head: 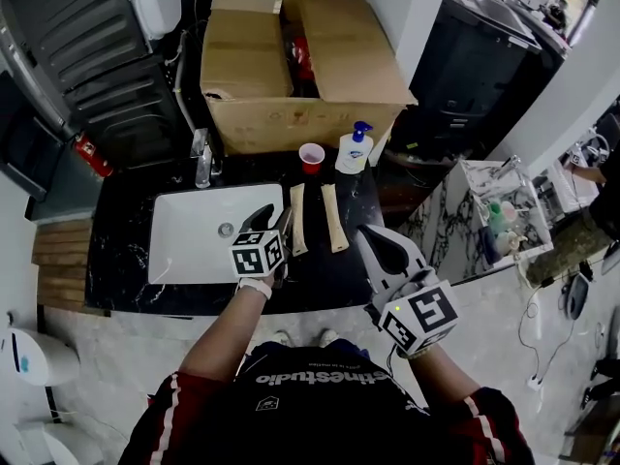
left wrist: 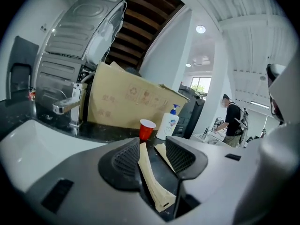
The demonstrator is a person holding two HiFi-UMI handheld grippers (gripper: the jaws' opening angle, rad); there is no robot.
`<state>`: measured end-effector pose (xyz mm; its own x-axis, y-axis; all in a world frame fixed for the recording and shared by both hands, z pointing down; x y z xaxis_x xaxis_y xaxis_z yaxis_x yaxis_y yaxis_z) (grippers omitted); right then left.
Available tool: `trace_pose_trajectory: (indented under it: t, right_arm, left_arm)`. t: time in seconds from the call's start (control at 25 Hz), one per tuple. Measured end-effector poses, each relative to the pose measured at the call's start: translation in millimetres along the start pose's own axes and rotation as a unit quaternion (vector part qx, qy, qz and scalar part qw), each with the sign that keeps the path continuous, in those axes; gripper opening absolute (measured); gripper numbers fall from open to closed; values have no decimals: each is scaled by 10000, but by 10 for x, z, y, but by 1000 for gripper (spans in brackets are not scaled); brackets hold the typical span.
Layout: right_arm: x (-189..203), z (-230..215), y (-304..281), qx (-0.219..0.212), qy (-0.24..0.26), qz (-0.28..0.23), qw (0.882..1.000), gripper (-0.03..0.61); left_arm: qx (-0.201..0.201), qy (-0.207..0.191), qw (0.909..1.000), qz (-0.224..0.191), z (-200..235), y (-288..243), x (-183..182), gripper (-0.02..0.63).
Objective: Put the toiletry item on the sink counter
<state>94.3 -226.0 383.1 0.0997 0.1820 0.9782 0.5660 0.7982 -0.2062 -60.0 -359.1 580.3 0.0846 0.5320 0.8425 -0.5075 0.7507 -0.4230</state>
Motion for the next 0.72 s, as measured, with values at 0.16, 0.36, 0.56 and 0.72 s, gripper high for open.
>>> trace_pose_trajectory:
  t: [0.16, 0.36, 0.56, 0.72]
  right_arm:
    - [-8, 24, -57, -60, -8, 7, 10000, 37]
    - [-28, 31, -125, -143, -65, -4, 9999, 37]
    - [-97, 53, -180, -258, -205, -74, 9994, 37]
    - [-157, 85, -215, -307, -187, -118, 9993, 37]
  left_arm:
    - [42, -234, 9993, -288, -54, 161, -199, 151]
    - [161, -342, 9974, -617, -153, 365, -393, 83]
    - [450, -289, 9943, -925, -343, 669, -619, 37]
    - [611, -579, 9894, -1180, -541, 935, -865, 21]
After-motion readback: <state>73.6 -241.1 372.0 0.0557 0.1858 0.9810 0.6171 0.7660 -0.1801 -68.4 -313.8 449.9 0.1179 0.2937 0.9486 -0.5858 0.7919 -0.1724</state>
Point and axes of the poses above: the fingertips, and each gripper's own axes: y backward along the fingers, z to its left, x out of its underside, the point moved 3 cm from there along y, backward along the fingers, and after that the axes turned 7 degrees about z, right-handed, at the moved point
